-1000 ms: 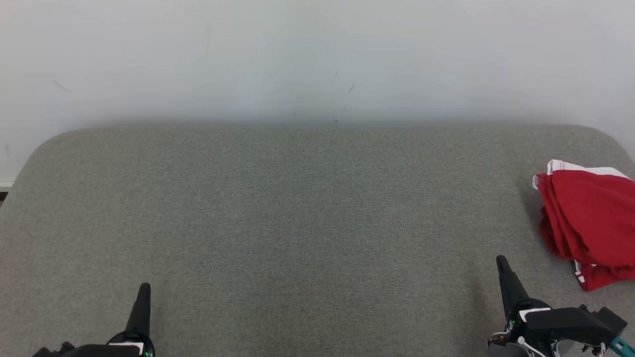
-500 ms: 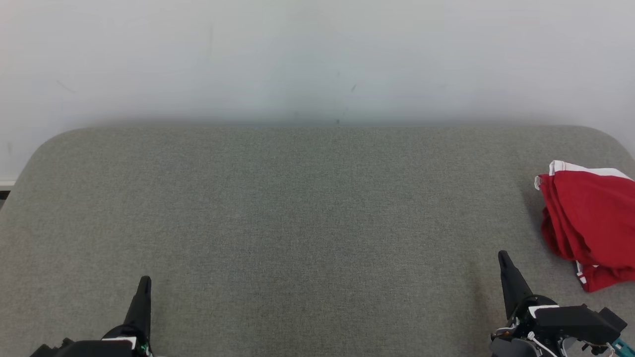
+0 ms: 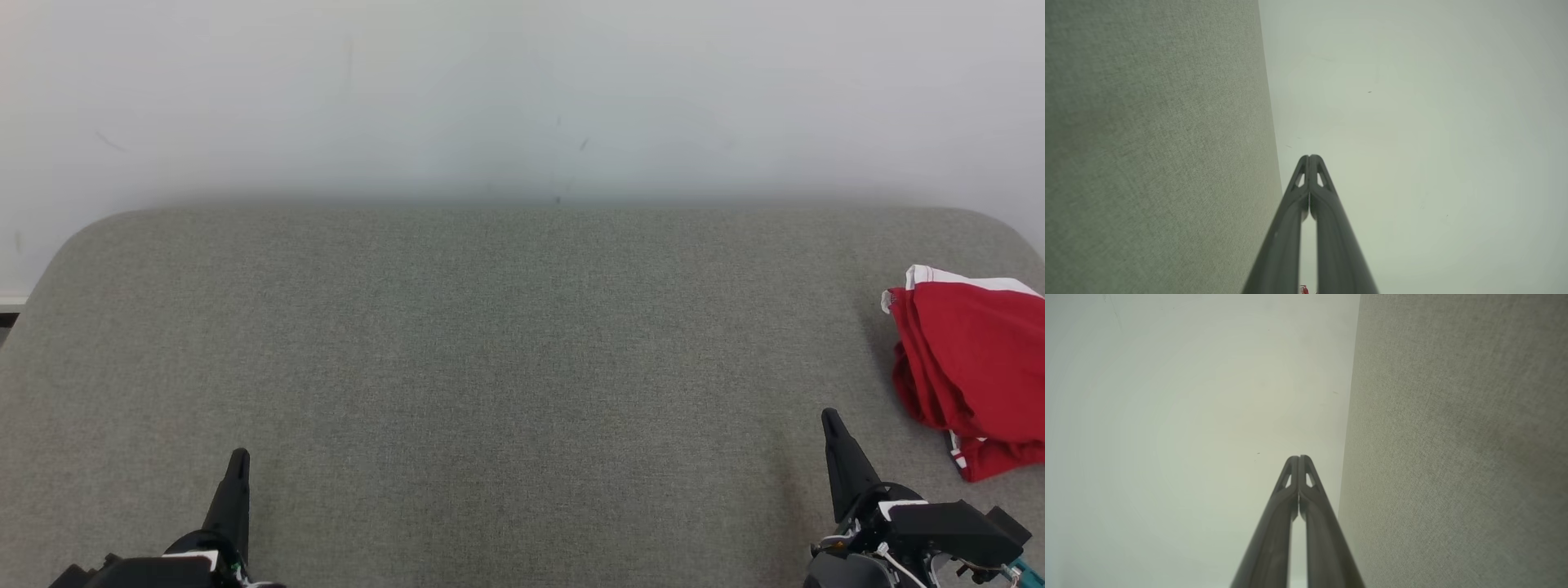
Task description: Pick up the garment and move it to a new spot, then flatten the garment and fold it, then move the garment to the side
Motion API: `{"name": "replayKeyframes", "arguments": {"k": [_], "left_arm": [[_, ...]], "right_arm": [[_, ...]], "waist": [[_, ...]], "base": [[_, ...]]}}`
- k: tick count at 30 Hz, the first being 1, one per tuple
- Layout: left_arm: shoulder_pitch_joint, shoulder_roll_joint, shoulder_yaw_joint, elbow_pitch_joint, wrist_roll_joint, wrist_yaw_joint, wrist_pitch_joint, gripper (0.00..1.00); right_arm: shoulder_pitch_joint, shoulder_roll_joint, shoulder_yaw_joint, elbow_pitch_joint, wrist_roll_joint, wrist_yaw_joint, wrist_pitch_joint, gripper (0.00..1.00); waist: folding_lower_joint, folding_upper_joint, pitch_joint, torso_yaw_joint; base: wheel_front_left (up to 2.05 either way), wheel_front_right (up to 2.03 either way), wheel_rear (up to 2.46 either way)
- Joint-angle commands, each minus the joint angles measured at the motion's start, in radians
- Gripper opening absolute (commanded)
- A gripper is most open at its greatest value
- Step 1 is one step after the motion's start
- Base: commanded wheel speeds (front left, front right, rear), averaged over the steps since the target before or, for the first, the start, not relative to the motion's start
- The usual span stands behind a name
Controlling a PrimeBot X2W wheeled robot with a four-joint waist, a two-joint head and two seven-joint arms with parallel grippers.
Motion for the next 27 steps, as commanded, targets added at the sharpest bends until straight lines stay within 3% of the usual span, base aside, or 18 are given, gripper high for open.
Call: {"name": "replayKeyframes", "arguments": {"k": [1,27], "left_arm": [[-0.011,0.004,0.003,-0.004,-0.006,-0.003,0.0,0.0],[-0.01,0.004,0.004,-0.004,-0.006,-0.003,0.0,0.0]], "right_arm": [[-0.008,0.0,-0.001,-0.002,0.001,0.001,0.003,0.0],[-0.008,0.0,0.0,-0.002,0.001,0.001,0.003,0.0]], "waist": [[0.0,-0.0001,0.0,0.0],[0.0,-0.0001,0.0,0.0]], "base": [[0.0,0.0,0.0],[0.0,0.0,0.0]]}}
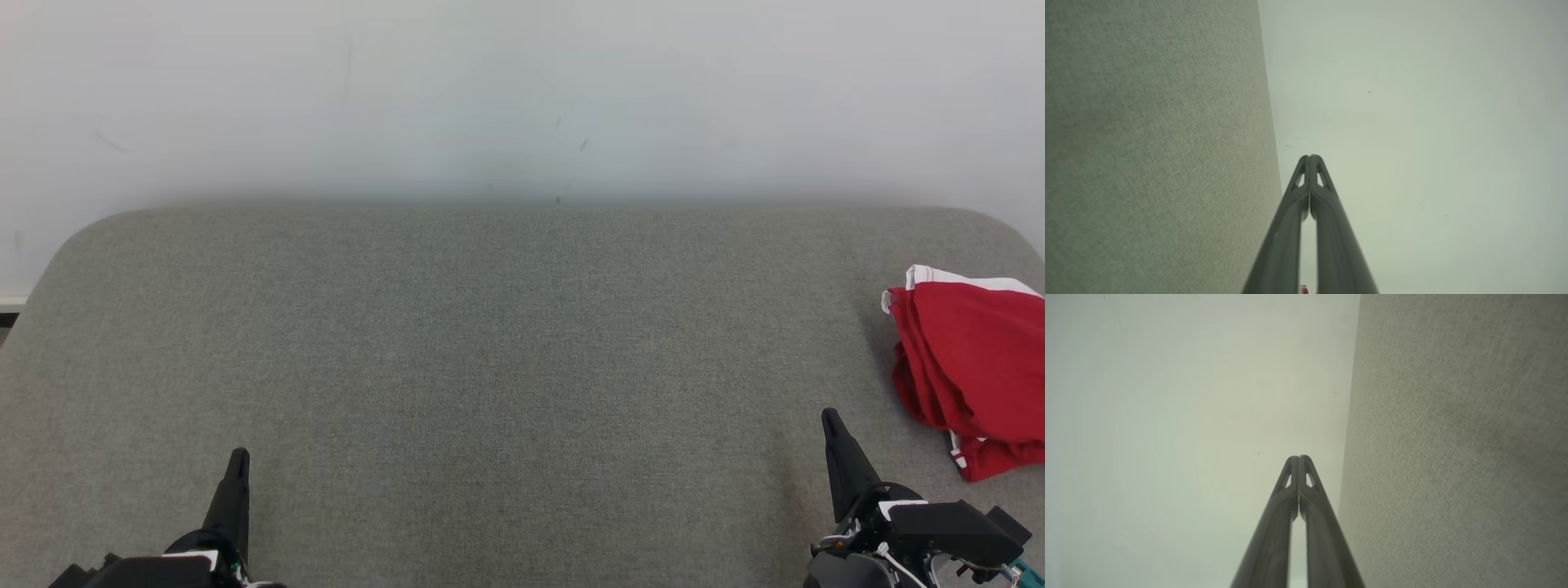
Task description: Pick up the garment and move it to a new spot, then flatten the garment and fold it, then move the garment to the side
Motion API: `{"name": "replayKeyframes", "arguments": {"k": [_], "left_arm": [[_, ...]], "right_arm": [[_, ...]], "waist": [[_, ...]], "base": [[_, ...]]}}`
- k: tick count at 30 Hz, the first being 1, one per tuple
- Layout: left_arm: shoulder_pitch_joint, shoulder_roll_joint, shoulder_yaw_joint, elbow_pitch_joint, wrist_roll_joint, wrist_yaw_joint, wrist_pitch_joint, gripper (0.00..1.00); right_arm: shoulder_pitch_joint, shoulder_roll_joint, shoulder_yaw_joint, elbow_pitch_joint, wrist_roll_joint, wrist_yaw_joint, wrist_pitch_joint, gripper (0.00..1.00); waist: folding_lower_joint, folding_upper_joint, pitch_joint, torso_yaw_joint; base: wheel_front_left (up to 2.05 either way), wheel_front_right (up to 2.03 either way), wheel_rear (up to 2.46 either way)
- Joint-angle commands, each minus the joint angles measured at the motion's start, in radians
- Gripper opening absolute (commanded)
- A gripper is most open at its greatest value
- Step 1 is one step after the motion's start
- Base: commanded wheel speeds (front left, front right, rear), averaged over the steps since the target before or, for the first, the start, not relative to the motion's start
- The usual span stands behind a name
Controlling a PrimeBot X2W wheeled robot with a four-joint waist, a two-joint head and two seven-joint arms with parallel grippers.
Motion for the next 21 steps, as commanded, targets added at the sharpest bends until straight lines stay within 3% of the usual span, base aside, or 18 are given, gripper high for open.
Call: {"name": "replayKeyframes", "arguments": {"k": [1,21], "left_arm": [[-0.01,0.004,0.004,-0.004,-0.006,-0.003,0.0,0.0],[-0.01,0.004,0.003,-0.004,-0.006,-0.003,0.0,0.0]], "right_arm": [[-0.008,0.0,0.0,-0.001,0.0,0.001,0.003,0.0],[-0.008,0.0,0.0,-0.001,0.0,0.001,0.003,0.0]], "waist": [[0.0,0.0,0.0,0.0],[0.0,0.0,0.0,0.0]], "base": [[0.0,0.0,0.0],[0.0,0.0,0.0]]}}
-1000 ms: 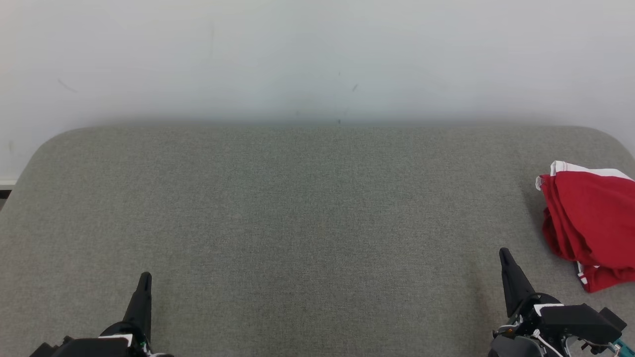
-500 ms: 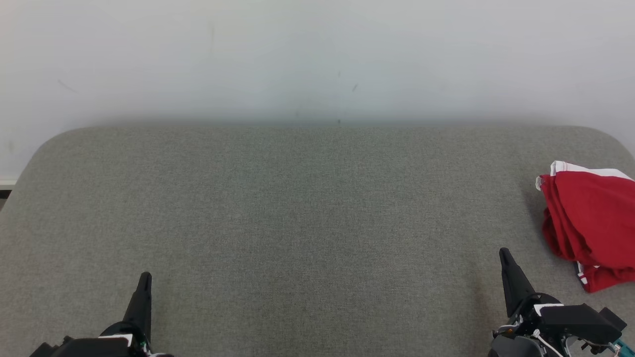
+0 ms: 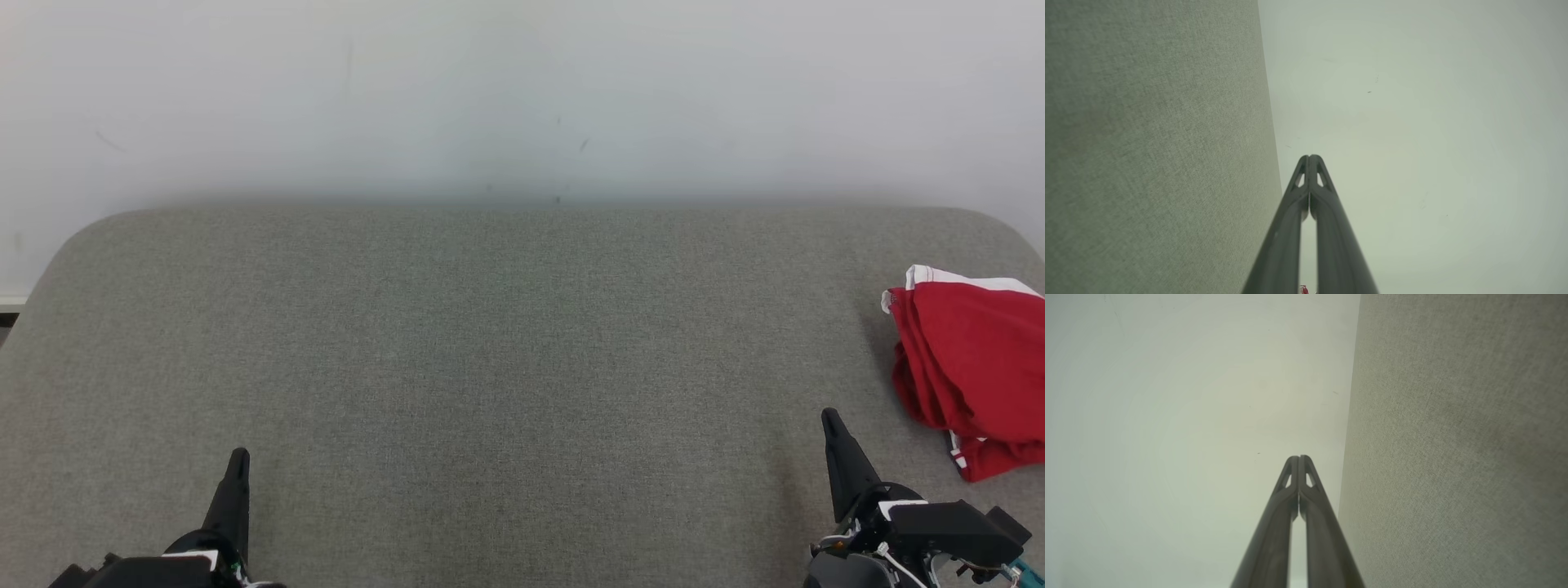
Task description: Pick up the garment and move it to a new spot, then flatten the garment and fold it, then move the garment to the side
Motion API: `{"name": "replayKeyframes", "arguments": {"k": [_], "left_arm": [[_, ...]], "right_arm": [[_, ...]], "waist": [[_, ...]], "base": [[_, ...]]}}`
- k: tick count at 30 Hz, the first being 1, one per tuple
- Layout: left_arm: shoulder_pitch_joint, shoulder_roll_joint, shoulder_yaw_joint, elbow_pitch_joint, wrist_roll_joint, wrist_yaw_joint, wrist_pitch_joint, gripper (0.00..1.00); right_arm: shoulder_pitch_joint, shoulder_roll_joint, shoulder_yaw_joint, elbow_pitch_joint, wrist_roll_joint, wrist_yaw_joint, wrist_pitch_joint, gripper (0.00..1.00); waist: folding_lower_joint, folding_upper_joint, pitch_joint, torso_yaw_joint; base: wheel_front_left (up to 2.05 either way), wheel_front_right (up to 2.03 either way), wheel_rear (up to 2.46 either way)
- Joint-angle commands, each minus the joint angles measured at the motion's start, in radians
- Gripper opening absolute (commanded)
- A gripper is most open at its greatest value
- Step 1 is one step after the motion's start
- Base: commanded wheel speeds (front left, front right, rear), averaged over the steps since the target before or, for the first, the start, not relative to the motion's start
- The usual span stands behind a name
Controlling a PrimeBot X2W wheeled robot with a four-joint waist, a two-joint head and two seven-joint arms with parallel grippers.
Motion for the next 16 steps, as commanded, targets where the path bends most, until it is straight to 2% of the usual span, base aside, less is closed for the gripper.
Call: {"name": "replayKeyframes", "arguments": {"k": [1,16], "left_arm": [[-0.01,0.004,0.003,-0.003,-0.006,-0.003,0.0,0.0],[-0.01,0.005,0.003,-0.003,-0.006,-0.003,0.0,0.0]], "right_arm": [[-0.008,0.0,0.0,-0.001,0.0,0.001,0.003,0.0],[-0.008,0.0,0.0,-0.001,0.0,0.001,0.003,0.0]], "waist": [[0.0,-0.0001,0.0,0.0],[0.0,-0.0001,0.0,0.0]], "base": [[0.0,0.0,0.0],[0.0,0.0,0.0]]}}
